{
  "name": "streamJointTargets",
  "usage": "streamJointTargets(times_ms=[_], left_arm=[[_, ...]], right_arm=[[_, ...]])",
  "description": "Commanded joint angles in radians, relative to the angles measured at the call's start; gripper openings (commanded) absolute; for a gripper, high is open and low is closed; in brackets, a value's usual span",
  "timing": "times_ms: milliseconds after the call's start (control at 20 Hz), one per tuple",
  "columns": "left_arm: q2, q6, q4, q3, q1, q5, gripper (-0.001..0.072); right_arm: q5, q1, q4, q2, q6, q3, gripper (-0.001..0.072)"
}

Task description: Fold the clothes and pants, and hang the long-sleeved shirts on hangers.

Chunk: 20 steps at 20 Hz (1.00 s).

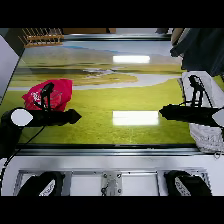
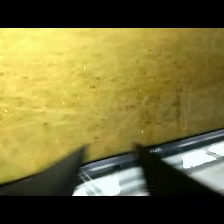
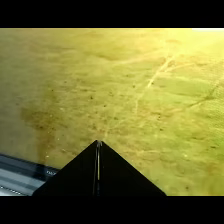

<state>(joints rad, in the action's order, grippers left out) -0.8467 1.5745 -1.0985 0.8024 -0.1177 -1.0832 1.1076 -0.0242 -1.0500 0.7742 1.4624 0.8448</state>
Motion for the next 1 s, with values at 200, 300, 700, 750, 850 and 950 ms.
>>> streamJointTargets(times_ms=[200, 300, 700, 750, 850, 950], left_arm=[[-0.207, -0.087, -0.554, 0.182, 0.13, 0.246, 0.0699], [-0.344, -0.087, -0.634, 0.241, 0.143, 0.253, 0.0697], [-0.742, -0.085, -0.689, 0.353, 0.138, 0.29, 0.0697], [-0.76, -0.071, -0.689, 0.374, 0.138, 0.257, 0.0648], [-0.771, -0.036, -0.682, 0.427, 0.138, 0.17, 0.0062], [-0.748, -0.032, -0.642, 0.512, 0.117, 0.057, 0.0008]], right_arm=[[0.0, 0.001, 0.0, -0.001, 0.0, 0.0, 0.0016], [0.0, 0.001, 0.0, -0.001, 0.0, 0.0, 0.0016], [0.0, 0.001, 0.0, -0.001, 0.0, 0.0, 0.0015], [0.0, 0.001, 0.0, -0.001, 0.0, 0.0, 0.0016], [0.0, 0.001, 0.0, -0.001, 0.0, 0.0, 0.0016], [0.0, 0.001, 0.0, -0.001, 0.0, 0.0, 0.0016]])
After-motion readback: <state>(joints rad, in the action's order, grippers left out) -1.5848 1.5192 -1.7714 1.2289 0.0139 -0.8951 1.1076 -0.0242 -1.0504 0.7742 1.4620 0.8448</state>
